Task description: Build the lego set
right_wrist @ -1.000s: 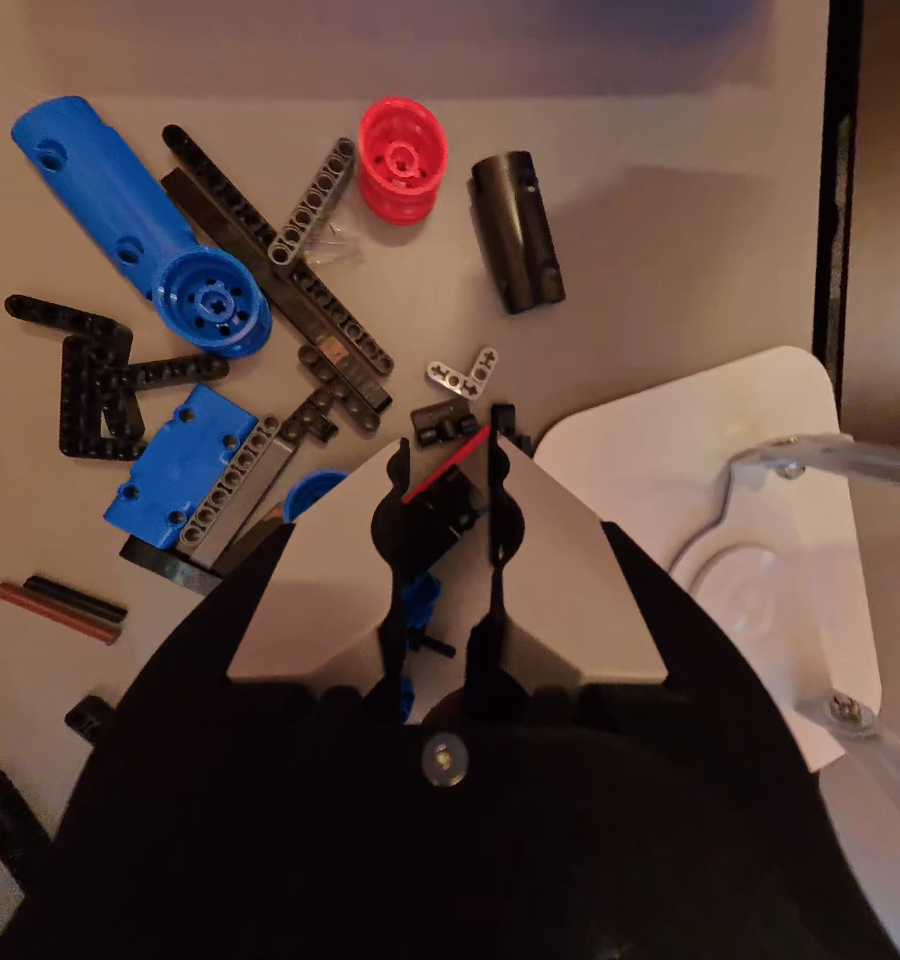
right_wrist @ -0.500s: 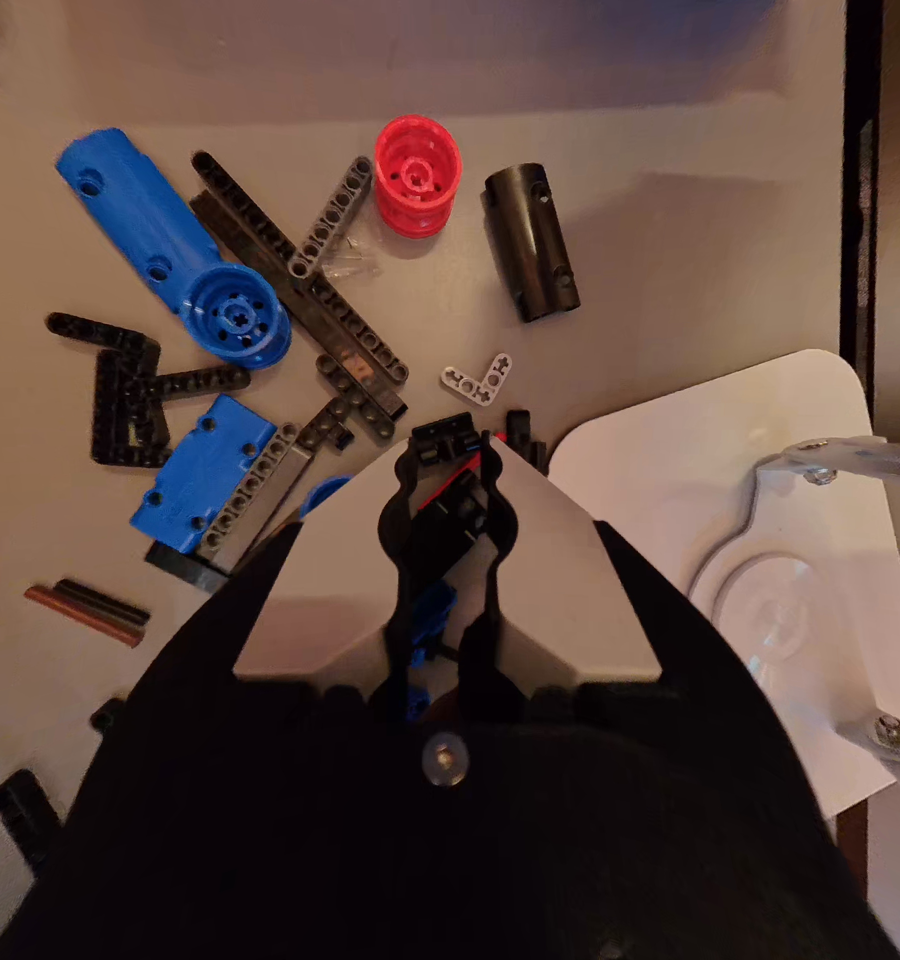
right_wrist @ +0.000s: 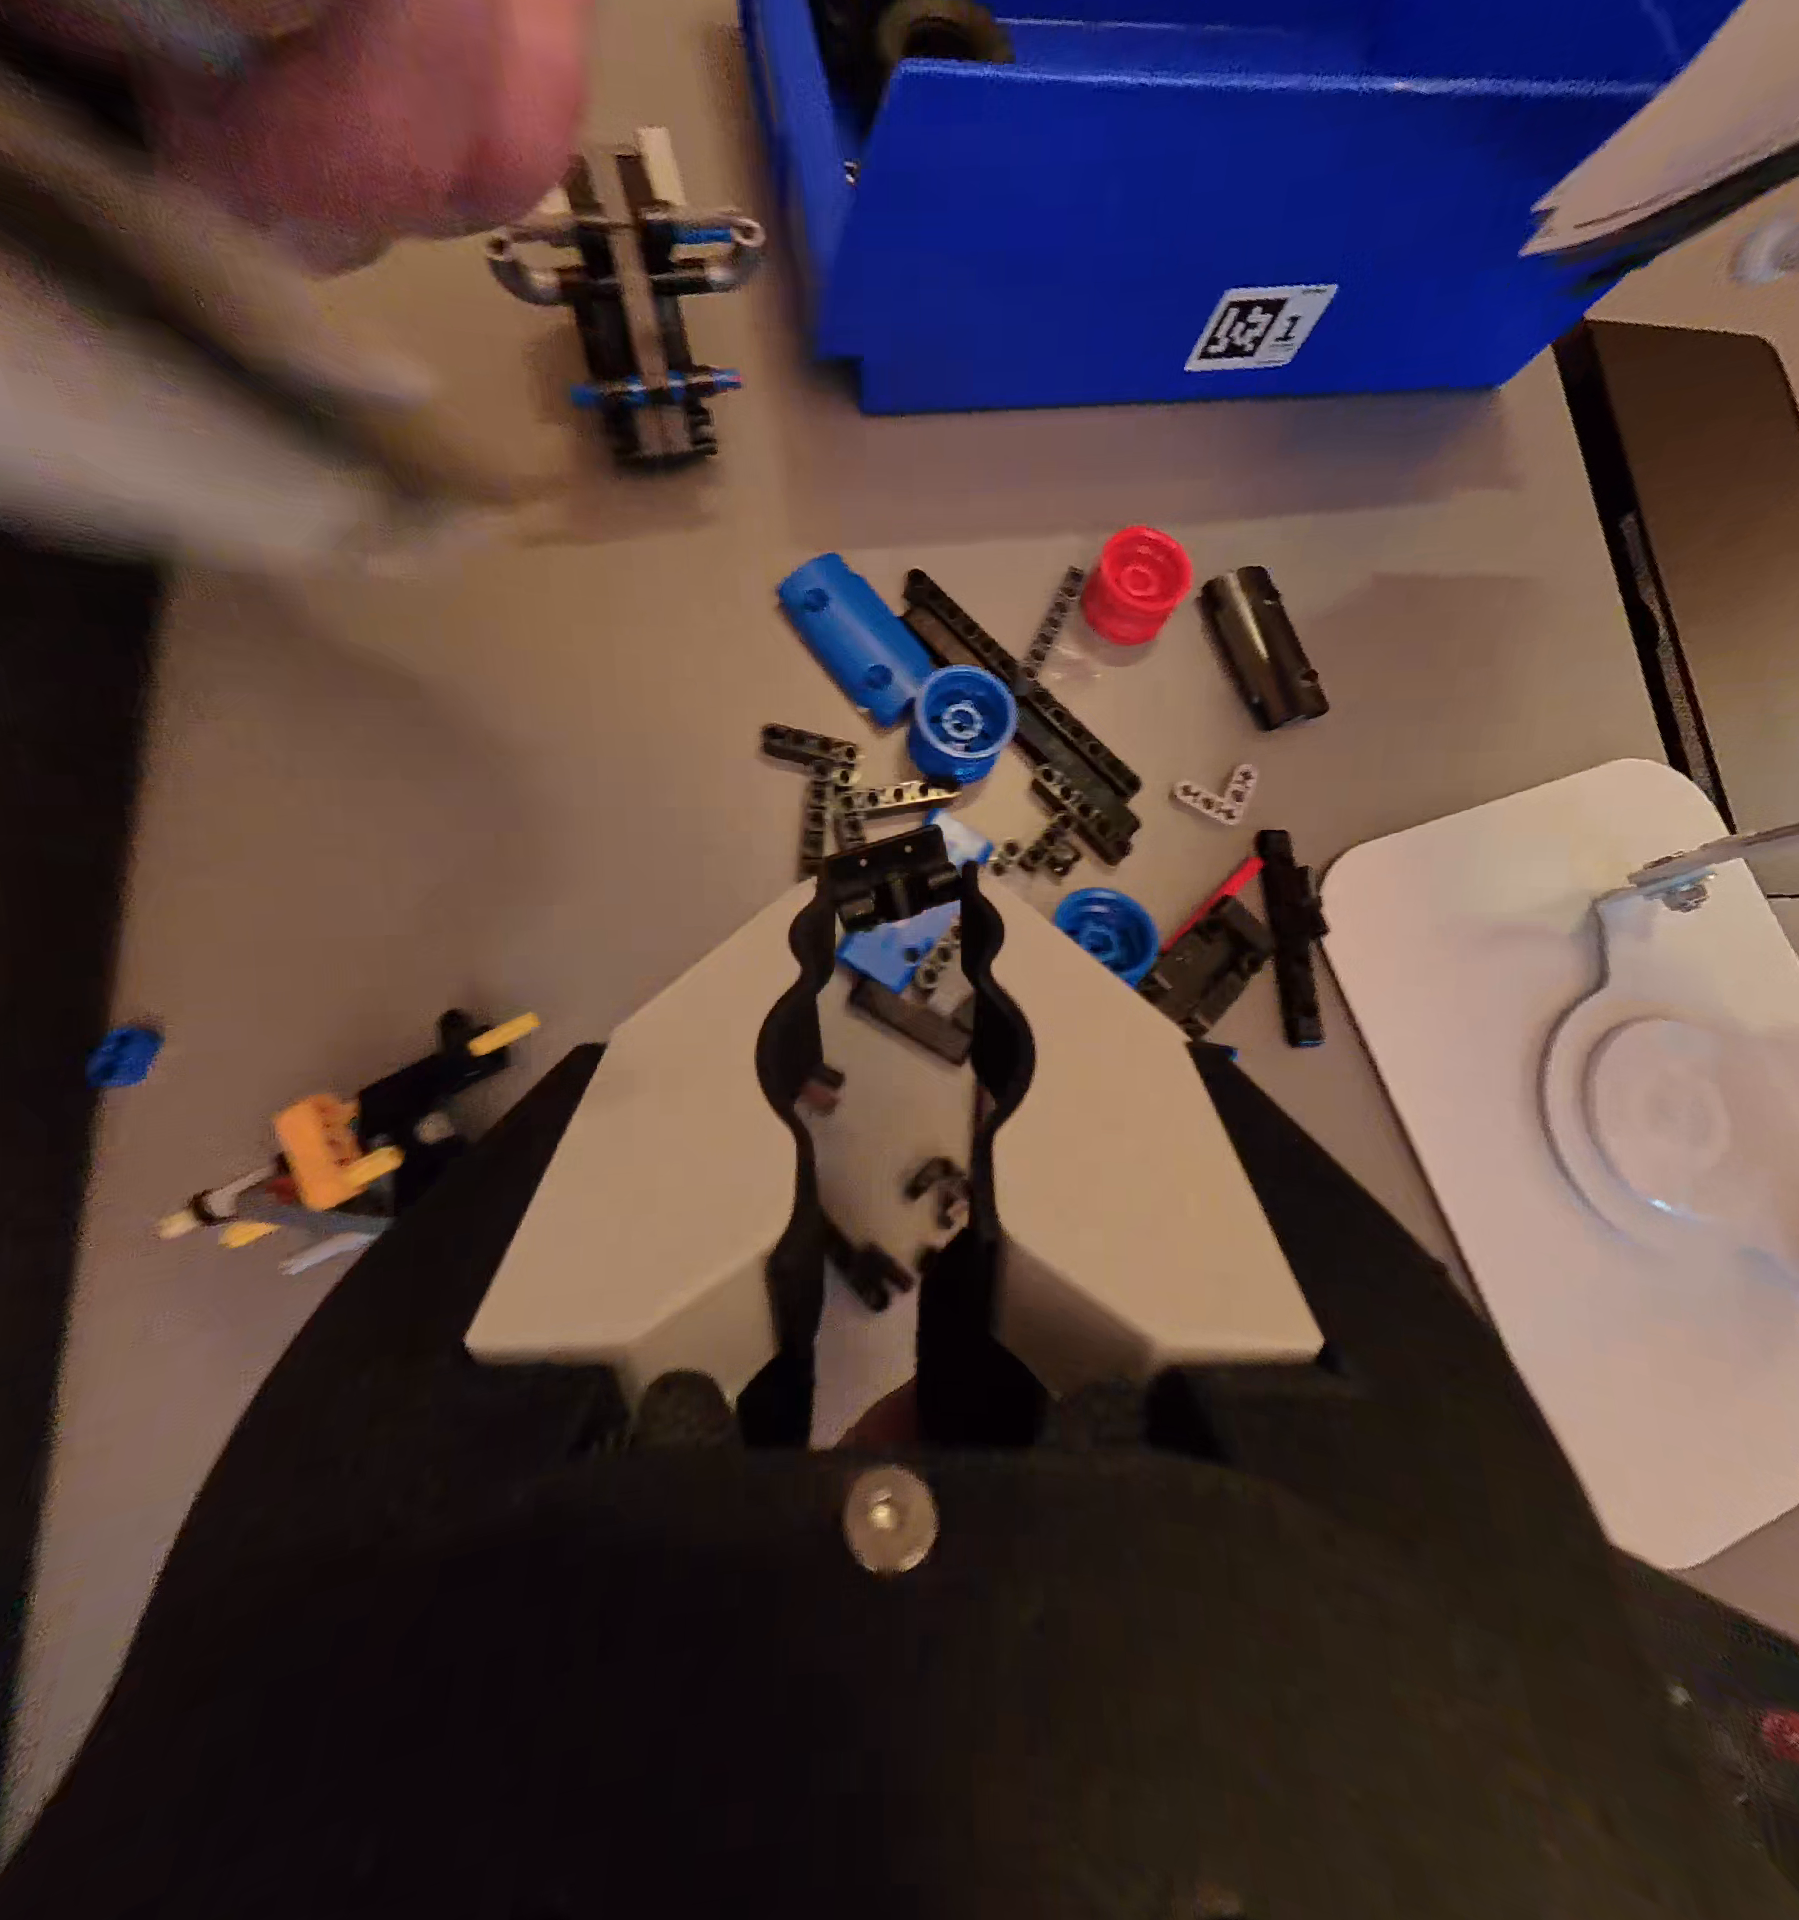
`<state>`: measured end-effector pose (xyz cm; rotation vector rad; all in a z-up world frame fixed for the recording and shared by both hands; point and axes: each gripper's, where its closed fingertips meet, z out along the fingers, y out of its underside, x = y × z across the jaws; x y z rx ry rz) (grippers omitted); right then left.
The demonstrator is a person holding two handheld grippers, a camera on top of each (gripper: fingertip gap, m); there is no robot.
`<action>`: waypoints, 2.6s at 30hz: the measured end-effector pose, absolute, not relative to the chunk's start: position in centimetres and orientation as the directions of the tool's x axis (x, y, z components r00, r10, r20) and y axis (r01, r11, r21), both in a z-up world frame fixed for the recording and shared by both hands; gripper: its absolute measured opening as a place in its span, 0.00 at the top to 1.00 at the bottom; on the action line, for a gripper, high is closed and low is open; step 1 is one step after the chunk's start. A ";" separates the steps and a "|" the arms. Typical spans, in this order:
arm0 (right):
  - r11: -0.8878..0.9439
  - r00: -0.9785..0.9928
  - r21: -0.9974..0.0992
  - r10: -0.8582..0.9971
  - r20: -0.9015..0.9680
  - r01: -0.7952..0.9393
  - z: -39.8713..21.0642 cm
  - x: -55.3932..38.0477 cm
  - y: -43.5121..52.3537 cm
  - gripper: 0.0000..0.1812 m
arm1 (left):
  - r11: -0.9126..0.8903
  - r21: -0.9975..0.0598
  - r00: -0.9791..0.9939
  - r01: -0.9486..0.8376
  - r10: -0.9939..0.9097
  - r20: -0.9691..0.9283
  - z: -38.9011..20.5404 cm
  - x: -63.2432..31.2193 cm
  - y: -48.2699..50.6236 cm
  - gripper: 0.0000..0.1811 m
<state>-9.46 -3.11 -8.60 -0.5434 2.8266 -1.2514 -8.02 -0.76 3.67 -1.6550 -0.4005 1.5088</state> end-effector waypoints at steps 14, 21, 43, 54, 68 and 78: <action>0.413 -0.781 -0.716 0.015 0.624 -0.563 -1.3 -7.7 0.7 0.88 | -0.004 -0.992 0.717 0.125 0.692 0.088 -0.3 -8.3 0.9 0.81; 0.411 -0.568 -0.538 0.059 0.821 -0.735 -0.8 -6.7 0.8 0.88 | 0.094 -0.965 0.804 0.244 0.537 0.256 -0.8 -7.1 3.1 0.86; 0.683 -0.891 -0.618 -0.110 0.441 -0.390 -10.2 -13.7 4.3 0.99 | -0.102 -0.983 0.678 0.152 0.735 0.029 -1.6 -9.2 -1.5 0.97; 0.827 -0.962 -0.493 -0.213 0.169 -0.270 -17.6 -16.2 2.5 0.99 | -0.087 -0.979 0.684 0.182 0.727 0.062 -2.7 -9.7 -1.3 0.97; 0.674 -0.977 -0.710 -0.090 0.196 -0.205 -12.0 -15.2 2.1 1.00 | 0.067 -0.984 0.666 0.166 0.728 0.162 -1.5 -10.3 -2.3 0.97; 0.381 -0.965 -0.891 -0.004 0.264 -0.245 -2.4 -9.9 0.2 1.00 | 0.310 -0.949 0.709 0.055 0.657 0.256 1.9 -9.5 -3.3 0.97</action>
